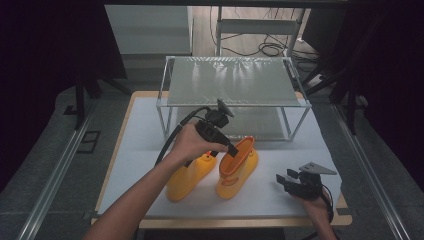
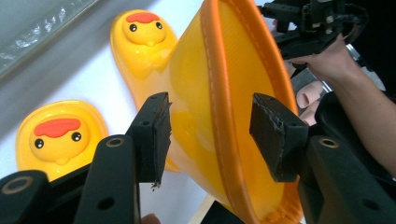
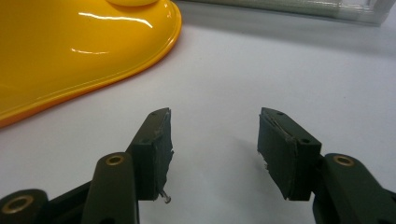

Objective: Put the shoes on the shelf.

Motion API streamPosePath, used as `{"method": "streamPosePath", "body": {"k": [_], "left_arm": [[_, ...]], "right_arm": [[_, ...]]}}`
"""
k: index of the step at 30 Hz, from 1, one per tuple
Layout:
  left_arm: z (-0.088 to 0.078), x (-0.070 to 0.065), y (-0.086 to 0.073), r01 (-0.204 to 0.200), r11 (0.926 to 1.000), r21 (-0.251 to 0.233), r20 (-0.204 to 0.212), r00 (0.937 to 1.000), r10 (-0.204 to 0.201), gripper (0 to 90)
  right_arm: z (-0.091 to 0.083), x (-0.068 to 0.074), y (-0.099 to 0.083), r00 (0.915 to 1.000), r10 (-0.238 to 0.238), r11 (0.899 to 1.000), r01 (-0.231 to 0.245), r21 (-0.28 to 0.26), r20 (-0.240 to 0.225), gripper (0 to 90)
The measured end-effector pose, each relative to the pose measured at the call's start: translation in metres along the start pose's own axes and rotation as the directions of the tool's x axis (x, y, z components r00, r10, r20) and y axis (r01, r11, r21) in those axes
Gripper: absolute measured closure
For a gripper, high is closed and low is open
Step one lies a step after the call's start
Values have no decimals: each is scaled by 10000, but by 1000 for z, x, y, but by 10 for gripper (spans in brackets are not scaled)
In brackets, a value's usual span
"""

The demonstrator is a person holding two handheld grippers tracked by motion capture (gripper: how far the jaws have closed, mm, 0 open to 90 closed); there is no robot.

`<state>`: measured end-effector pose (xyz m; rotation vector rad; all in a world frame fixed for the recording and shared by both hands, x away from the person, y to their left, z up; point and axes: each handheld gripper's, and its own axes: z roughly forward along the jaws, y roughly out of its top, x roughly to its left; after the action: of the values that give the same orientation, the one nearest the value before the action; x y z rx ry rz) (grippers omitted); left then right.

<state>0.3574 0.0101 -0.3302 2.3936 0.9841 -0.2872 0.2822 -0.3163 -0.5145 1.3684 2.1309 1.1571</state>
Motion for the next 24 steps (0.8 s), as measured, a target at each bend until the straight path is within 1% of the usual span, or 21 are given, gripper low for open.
{"method": "streamPosePath", "body": {"k": [2, 6, 7, 9, 10, 11, 12, 13, 14, 16, 17, 18, 19, 21, 24], "left_arm": [[2, 1, 2, 24, 9999, 159, -100, 9999, -23, 488], [7, 1, 2, 41, 9996, 289, -230, 9997, -34, 497], [8, 1, 2, 35, 9994, 331, -275, 9996, -25, 504], [10, 2, 3, 72, 9992, 394, -239, 9997, -63, 519], [11, 2, 3, 74, 9992, 381, -300, 9995, -63, 542], [13, 1, 3, 69, 9989, 464, -387, 9992, -51, 542], [14, 1, 3, 61, 9986, 524, -357, 9994, -42, 590], [16, 1, 3, 43, 9984, 572, -292, 9996, -26, 590], [18, 0, 4, 1, 9981, 609, -258, 9997, 15, 667], [19, -2, 4, -92, 9977, 668, -299, 9995, 112, 683], [20, -3, 4, -155, 9977, 659, -337, 9993, 177, 745], [20, -3, 4, -155, 9977, 659, -337, 9993, 177, 772], [20, -4, 4, -165, 9976, 671, -366, 9991, 190, 772], [21, -5, 4, -231, 9977, 633, -463, 9986, 260, 833], [20, -5, 4, -191, 9984, 526, -574, 9981, 222, 858]], "right_arm": [[0, 0, 0, 10000, -4, 10000, 4, 2, -2, 443], [0, 0, 0, 10000, 9, 10000, -9, -28, 13, 443], [0, 0, 0, 10000, 15, 10000, -15, -36, 24, 443], [0, 0, 0, 10000, 26, 10000, -26, -14, 21, 443], [0, 0, 0, 10000, 4, 10000, -4, 3, 17, 443], [0, 0, 0, 10000, 4, 10000, -4, 3, 17, 443], [1, 0, 0, 10000, 35, 10000, -35, -27, 21, 443], [1, 0, 0, 10000, 35, 10000, -35, -27, 21, 443], [1, 0, 0, 10000, 20, 10000, -20, -5, 21, 443], [1, 0, 0, 10000, 12, 10000, -12, -18, 28, 443], [1, 0, 0, 10000, 60, 10000, -60, -46, 54, 443], [0, 0, 0, 9999, 93, 9999, -93, -41, 62, 443], [0, 0, 0, 9999, 93, 9999, -93, -41, 62, 443], [0, -1, 0, 9999, 66, 10000, -66, -20, 90, 443], [0, -1, 0, 9999, 90, 10000, -90, 13, 125, 443]]}}
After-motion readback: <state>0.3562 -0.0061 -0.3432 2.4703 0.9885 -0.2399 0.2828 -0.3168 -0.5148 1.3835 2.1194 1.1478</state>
